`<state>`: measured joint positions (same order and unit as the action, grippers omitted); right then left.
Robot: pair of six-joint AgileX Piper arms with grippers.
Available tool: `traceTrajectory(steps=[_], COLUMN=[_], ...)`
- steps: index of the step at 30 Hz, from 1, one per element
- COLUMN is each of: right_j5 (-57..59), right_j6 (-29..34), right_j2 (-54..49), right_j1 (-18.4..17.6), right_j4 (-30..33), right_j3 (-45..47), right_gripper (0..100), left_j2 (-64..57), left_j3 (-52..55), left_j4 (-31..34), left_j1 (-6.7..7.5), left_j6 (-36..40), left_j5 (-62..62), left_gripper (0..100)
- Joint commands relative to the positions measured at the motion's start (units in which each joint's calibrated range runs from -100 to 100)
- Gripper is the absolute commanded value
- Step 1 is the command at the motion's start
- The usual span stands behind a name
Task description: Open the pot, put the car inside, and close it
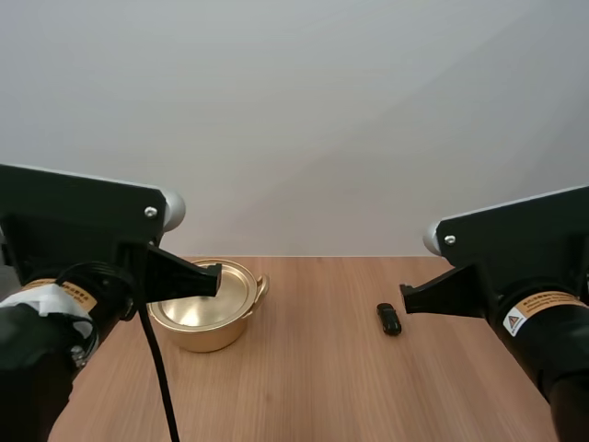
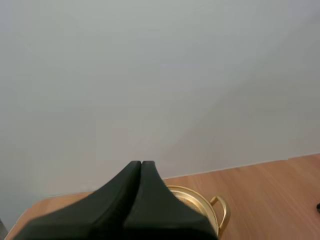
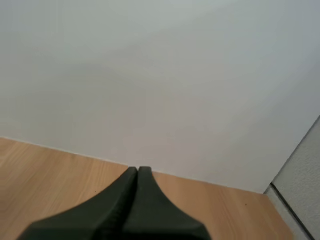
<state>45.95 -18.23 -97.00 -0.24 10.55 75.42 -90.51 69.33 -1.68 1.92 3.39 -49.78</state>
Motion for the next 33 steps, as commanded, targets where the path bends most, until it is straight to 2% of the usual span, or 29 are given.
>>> traceTrajectory(steps=[1, 5, 9, 18, 26, 33], right_j5=[1.7, 2.1, 2.6, 3.1, 3.1, 3.0], right_j6=[-9.3, -9.8, -9.8, -10.9, -10.9, -10.9], right_j2=[0.0, 0.0, 0.0, 0.0, 0.0, 0.0], right_j1=[0.0, 0.0, 0.0, 0.0, 0.0, 0.0], right_j4=[-7.2, -7.7, -7.7, -7.7, -7.7, -7.7], right_j3=[0.0, 0.0, 0.0, 0.0, 0.0, 0.0], right_gripper=[0, 0, 0, 0, 0, 0], left_j2=[3.4, 7.6, 13.4, 34.0, 52.9, 60.7], left_j3=[-1.3, -4.0, -6.7, -14.1, -22.9, -28.8], left_j4=[-0.1, -2.4, -6.5, -11.4, -11.4, -8.0], left_j1=[-0.33, -0.98, -1.99, -2.07, -2.07, -2.07], left_j6=[-1.0, -1.7, -6.5, -10.9, -12.1, -13.3], left_j5=[-0.4, -3.3, -6.1, -14.5, -19.8, -26.1], left_gripper=[0, 0, 0, 0, 0, 0])
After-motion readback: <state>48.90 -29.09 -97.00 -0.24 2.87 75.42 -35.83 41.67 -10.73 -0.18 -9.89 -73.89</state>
